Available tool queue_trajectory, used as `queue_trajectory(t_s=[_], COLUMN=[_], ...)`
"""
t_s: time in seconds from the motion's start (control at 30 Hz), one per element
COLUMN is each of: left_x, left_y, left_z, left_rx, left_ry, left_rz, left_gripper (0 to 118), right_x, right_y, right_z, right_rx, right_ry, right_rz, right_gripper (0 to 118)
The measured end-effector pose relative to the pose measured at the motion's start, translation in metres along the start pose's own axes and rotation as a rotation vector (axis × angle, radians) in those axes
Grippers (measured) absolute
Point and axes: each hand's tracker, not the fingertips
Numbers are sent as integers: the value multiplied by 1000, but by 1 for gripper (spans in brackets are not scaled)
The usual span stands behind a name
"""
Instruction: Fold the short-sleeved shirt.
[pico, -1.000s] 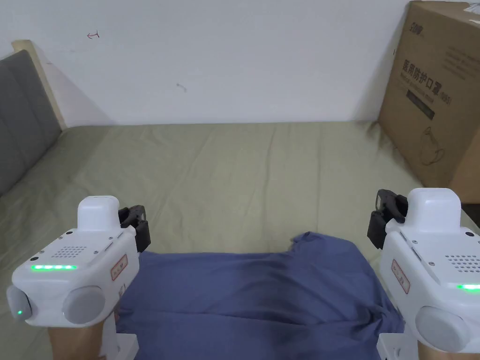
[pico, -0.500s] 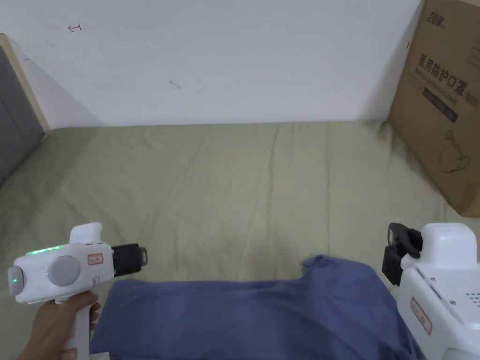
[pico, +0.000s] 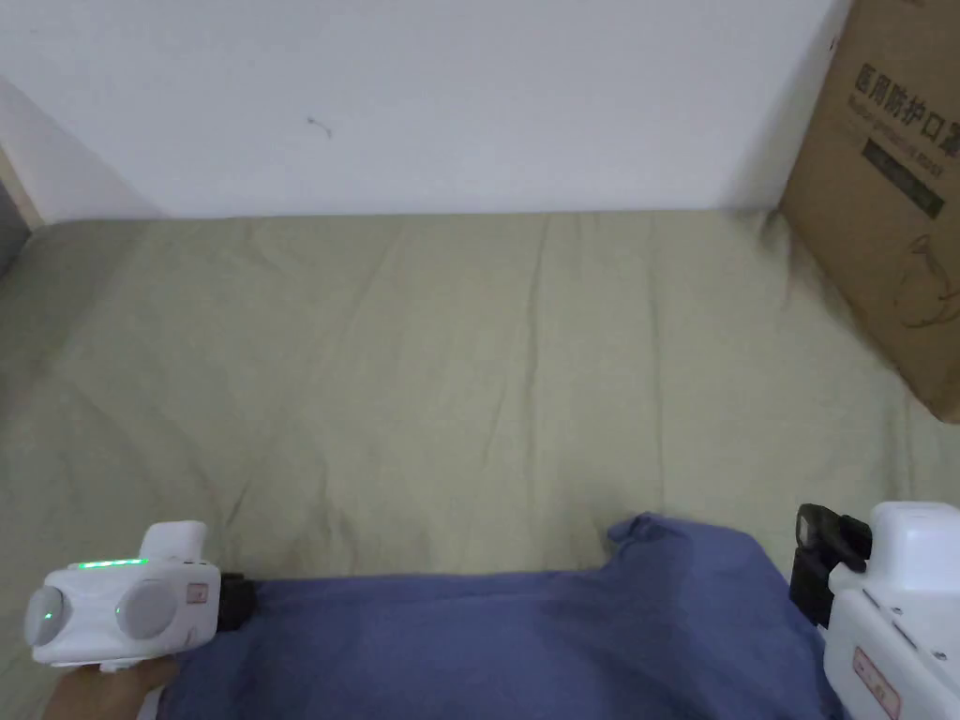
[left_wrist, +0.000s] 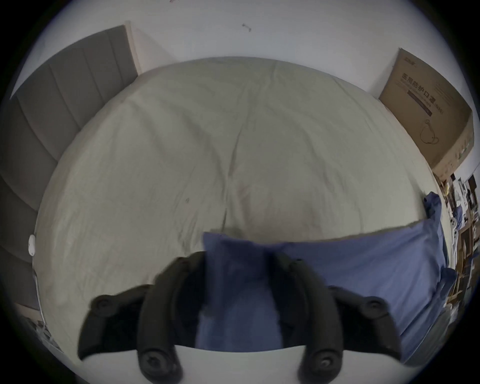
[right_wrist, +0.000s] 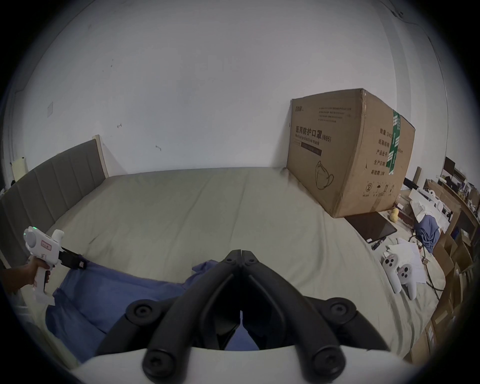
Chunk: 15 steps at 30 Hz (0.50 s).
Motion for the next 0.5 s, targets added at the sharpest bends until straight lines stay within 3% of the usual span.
queue_trajectory(t_s=[0.03, 0.07, 0.17, 0.23, 0.3, 0.43, 0.5], left_x=[2, 2, 4, 4, 4, 5, 2], left_y=[0, 0, 3, 2, -1, -5, -6], left_z=[3, 5, 18, 37, 53, 80, 85], left_rx=[10, 28, 44, 117, 152, 181, 189], left_ry=[-12, -26, -44, -76, -90, -114, -116], left_rz=[9, 1, -4, 13, 14, 8, 8], left_gripper=[11, 3, 3, 3, 3, 3, 3], right_x=[3, 6, 20, 30, 39, 48, 48], right_y=[-1, -2, -1, 0, -1, -16, -28], right_z=[-3, -7, -28, -50, -78, -141, -167], right_rx=[-7, -17, -52, -105, -192, -371, -437], right_ry=[-2, -4, -6, -8, 0, 49, 27], right_rz=[-1, -7, -26, -27, -25, -39, -61], right_gripper=[0, 0, 3, 33, 79, 103, 107])
